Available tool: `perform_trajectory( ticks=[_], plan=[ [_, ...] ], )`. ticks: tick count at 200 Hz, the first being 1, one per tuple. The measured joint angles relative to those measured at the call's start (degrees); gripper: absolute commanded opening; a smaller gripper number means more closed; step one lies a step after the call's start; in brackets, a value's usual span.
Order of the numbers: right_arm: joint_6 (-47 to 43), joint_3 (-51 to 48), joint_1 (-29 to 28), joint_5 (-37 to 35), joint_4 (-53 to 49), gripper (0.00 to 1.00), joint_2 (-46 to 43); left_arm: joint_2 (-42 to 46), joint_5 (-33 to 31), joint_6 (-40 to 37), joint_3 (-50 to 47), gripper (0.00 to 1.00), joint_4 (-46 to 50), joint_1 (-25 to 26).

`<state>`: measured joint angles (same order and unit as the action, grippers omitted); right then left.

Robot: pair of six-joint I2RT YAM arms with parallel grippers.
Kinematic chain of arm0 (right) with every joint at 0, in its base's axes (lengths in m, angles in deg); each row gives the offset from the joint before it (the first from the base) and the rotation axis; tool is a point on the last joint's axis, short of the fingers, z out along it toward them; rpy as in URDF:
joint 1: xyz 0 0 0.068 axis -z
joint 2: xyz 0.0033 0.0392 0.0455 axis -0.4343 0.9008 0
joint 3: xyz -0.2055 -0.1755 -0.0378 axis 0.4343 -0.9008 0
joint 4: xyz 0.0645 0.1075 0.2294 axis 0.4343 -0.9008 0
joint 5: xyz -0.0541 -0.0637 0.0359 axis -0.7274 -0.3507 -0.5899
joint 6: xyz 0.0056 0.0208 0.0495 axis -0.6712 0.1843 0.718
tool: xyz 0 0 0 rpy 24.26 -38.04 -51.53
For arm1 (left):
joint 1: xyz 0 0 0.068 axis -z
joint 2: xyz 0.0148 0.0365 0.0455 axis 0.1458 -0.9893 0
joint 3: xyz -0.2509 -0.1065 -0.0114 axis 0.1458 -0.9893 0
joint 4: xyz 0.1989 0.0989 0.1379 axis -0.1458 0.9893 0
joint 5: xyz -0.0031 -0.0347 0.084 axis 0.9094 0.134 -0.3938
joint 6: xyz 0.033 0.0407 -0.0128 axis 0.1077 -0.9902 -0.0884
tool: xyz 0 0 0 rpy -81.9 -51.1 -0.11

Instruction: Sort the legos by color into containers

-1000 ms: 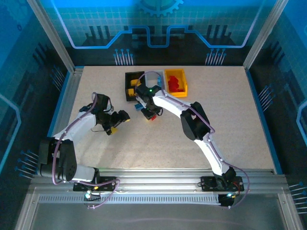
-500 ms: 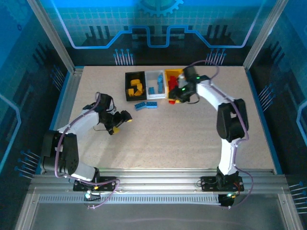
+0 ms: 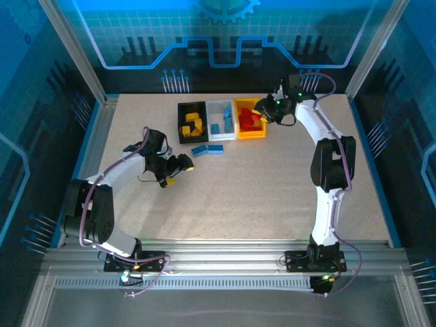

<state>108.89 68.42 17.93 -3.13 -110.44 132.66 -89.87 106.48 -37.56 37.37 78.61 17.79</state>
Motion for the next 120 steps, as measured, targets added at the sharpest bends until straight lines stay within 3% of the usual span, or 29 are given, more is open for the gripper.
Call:
perform_trajectory(
  ticks=[44, 80, 120],
  plan=[
    [1.5, 9.0, 0.0, -1.6, -3.3, 0.31, 8.8, 0.0, 0.2, -0.2, 0.0, 0.88, 0.3, 0.0],
    [2.4, 10.6, 0.0, -2.3, -4.7, 0.54, 10.9, 0.0, 0.2, -0.1, 0.0, 0.88, 0.5, 0.0],
    [2.3, 11.3, 0.0, -2.6, -5.0, 0.58, 10.9, -1.0, 0.2, -0.9, 1.6, 0.89, 1.6, 0.0]
  ],
)
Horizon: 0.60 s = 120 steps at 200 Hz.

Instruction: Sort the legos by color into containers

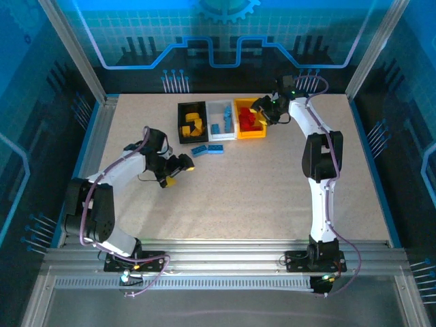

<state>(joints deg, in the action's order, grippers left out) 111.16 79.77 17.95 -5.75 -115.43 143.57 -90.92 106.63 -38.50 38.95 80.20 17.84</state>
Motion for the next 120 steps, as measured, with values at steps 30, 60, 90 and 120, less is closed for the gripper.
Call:
perform_trajectory(
  ticks=[30, 60, 90, 120],
  plan=[
    [-1.2, -1.2, 0.0, 0.0, -0.1, 0.59, -0.9, -2.2, -0.5, -2.6, 4.3, 0.92, 2.0, 0.0],
    [-3.5, -8.7, -0.4, -0.2, -0.5, 0.6, -6.4, -6.6, -1.9, -7.0, 11.7, 0.94, 3.7, 0.0],
    [-5.2, -20.2, -1.9, 0.0, 0.5, 0.6, -15.0, -13.8, -3.0, -12.4, 19.9, 0.95, 4.5, 0.0],
    [-6.3, -29.9, -3.7, 0.7, 1.2, 0.6, -22.8, -20.7, -3.3, -16.0, 25.6, 0.95, 4.7, 0.2]
  ],
)
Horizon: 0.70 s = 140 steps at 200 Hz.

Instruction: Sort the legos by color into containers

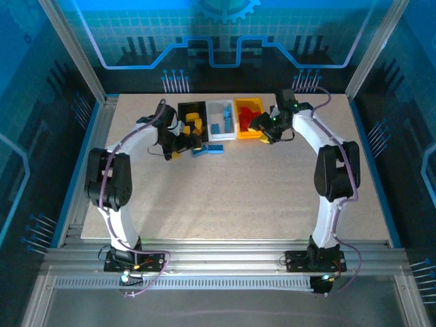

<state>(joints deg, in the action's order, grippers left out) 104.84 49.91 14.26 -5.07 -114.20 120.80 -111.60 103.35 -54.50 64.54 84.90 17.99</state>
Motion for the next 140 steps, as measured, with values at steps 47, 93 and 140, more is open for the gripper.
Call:
perform_trajectory(
  ticks=[47, 93, 140],
  plan=[
    [-1.2, -6.9, -2.0, 0.6, 0.4, 0.6, -7.3, -7.5, -1.0, -5.0, 7.2, 0.95, -0.1, 0.8],
    [-1.9, -8.2, -2.4, 0.5, -0.8, 0.6, -10.2, -12.5, -1.3, -7.2, 11.2, 0.96, -1.1, 1.0],
    [-3.0, -7.7, -2.4, 0.4, -3.6, 0.6, -10.6, -15.7, -2.1, -6.9, 12.6, 0.96, -2.9, 2.6]
  ],
)
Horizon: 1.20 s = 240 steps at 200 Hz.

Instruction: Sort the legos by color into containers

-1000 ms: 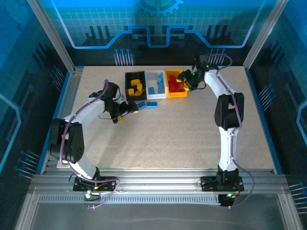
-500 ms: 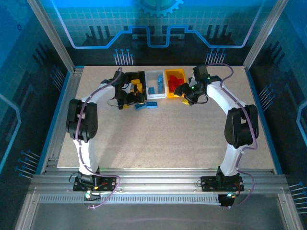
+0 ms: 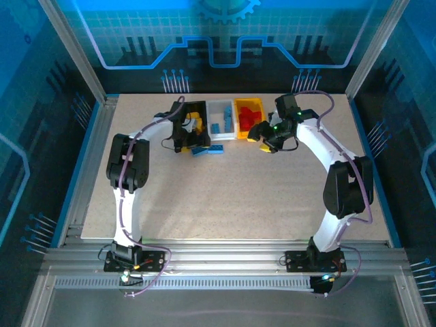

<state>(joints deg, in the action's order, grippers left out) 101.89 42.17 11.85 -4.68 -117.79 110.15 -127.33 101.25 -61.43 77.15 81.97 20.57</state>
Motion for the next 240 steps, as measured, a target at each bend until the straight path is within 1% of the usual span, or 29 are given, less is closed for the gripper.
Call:
perform_trajectory(
  ticks=[20, 46, 84, 106, 123, 147, 172, 223, 240],
  plan=[
    [-0.2, 0.6, -0.2, 0.0, -0.8, 0.61, 0.0, -0.2, -1.1, 0.2, 0.0, 0.96, -0.9, 1.0],
    [-0.5, 1.2, -1.1, 0.0, -1.2, 0.6, 0.0, 0.3, -2.4, 0.3, -1.1, 0.93, -2.8, 2.2],
    [-0.9, 1.3, -2.4, 0.0, -1.2, 0.61, 0.0, 4.1, -4.3, 0.3, -8.0, 0.86, -8.1, 4.4],
    [-0.9, 0.7, -2.7, 0.0, -0.7, 0.61, 0.0, 7.1, -5.4, 0.3, -12.9, 0.86, -9.9, 7.3],
    [-0.9, -0.4, -2.8, 0.0, -0.1, 0.61, 0.0, 8.5, -5.9, 0.2, -14.8, 0.86, -9.6, 9.3],
    [-0.9, -2.0, -3.1, 0.2, 0.6, 0.61, 0.0, 8.6, -7.6, -0.2, -14.4, 0.85, -8.0, 10.2],
    [-0.8, -3.1, -3.4, 0.2, 1.1, 0.61, 0.0, 7.5, -9.8, -0.4, -11.8, 0.83, -3.2, 10.3],
    [-0.9, -4.3, -3.6, 0.2, 1.3, 0.61, -1.5, 2.9, -14.5, -1.3, -4.3, 0.74, 4.7, 11.0],
    [-0.9, -4.5, -3.6, 0.2, 1.4, 0.61, -2.7, 2.1, -15.5, -1.3, -2.9, 0.7, 6.3, 11.1]
  ],
)
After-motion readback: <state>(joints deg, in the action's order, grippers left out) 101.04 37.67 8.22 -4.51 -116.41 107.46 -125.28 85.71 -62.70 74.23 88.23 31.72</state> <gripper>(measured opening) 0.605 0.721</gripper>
